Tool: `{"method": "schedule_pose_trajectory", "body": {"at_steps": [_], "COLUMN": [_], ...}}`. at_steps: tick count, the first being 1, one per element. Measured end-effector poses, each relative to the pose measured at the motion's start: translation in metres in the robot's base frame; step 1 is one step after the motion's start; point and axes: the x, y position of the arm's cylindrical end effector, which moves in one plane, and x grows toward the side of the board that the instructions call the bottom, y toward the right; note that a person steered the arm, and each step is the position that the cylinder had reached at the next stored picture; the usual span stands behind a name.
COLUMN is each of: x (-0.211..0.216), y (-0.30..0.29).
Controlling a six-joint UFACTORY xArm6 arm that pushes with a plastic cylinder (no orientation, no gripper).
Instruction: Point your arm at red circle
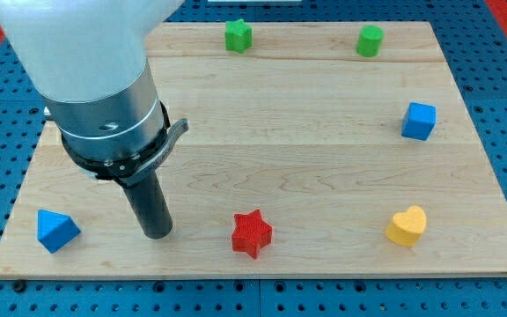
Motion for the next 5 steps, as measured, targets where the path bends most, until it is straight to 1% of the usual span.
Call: {"method": "schedule_pose_trajectory", "body": {"at_steps": [5], "x": [-0.004], "y": [0.012]}}
